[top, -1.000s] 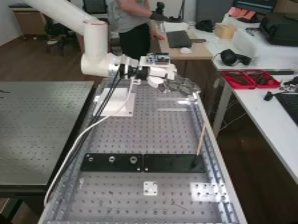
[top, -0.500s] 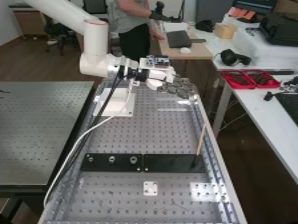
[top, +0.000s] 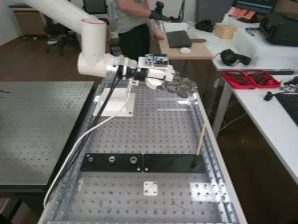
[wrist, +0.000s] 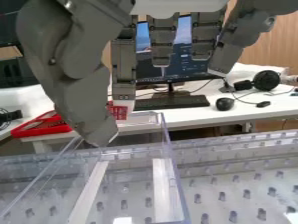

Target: Grab the pcb board and place it in the clear container

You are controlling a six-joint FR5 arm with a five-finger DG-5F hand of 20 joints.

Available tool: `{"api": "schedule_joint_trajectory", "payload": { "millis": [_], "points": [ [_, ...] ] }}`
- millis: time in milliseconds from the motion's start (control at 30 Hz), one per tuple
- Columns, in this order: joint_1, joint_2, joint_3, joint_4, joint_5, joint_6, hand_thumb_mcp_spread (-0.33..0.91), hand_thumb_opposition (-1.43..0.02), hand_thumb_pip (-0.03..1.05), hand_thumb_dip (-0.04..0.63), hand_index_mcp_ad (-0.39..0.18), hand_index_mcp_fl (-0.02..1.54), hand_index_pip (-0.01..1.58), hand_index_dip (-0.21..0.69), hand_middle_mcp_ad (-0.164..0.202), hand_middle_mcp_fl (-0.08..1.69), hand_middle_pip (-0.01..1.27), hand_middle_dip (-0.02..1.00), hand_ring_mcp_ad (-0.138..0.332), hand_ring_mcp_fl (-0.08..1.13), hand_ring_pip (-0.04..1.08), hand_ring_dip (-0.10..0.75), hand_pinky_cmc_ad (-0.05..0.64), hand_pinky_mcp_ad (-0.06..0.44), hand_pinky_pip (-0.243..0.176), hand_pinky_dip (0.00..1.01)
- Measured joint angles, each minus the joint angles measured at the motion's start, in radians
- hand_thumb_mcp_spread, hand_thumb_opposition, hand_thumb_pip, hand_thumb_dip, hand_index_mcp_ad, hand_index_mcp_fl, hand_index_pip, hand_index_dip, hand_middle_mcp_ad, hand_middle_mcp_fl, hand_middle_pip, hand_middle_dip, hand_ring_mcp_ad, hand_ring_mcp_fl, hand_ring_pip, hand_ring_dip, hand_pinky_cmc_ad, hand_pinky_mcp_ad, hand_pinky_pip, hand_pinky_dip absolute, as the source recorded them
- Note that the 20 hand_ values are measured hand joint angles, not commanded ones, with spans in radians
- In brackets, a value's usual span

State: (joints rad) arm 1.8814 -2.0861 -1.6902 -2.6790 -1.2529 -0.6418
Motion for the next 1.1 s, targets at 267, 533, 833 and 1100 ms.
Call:
{"api": "schedule_joint_trajectory", "payload": {
  "millis": [267, 533, 833, 1100],
  "points": [
    [-0.004, -0.008, 0.01, -0.021, -0.007, 0.012, 0.39, -0.89, 0.71, 0.257, -0.113, 0.02, 1.36, 0.098, 0.066, 0.0, 0.13, 0.13, 0.202, 0.0, 0.08, 0.0, 0.278, 0.168, -0.093, 0.54],
    [-0.006, -0.013, 0.01, -0.021, -0.013, 0.013, 0.39, -0.88, 0.7, 0.257, -0.113, 0.14, 1.37, 0.061, 0.065, 0.01, 0.13, 0.13, 0.202, 0.0, 0.08, 0.002, 0.281, 0.171, -0.091, 0.55],
    [-0.008, -0.02, 0.017, -0.039, -0.031, 0.029, 0.38, -0.89, 0.69, 0.255, -0.113, 0.31, 1.11, 0.0, 0.068, 0.0, 0.13, 0.13, 0.204, 0.0, 0.08, 0.0, 0.278, 0.168, -0.091, 0.57],
    [-0.011, -0.025, 0.023, -0.056, -0.033, 0.036, 0.36, -0.89, 0.68, 0.255, -0.113, 0.37, 0.45, -0.002, 0.068, 0.01, 0.13, 0.13, 0.206, 0.0, 0.08, 0.0, 0.281, 0.168, -0.094, 0.57]
  ]
}}
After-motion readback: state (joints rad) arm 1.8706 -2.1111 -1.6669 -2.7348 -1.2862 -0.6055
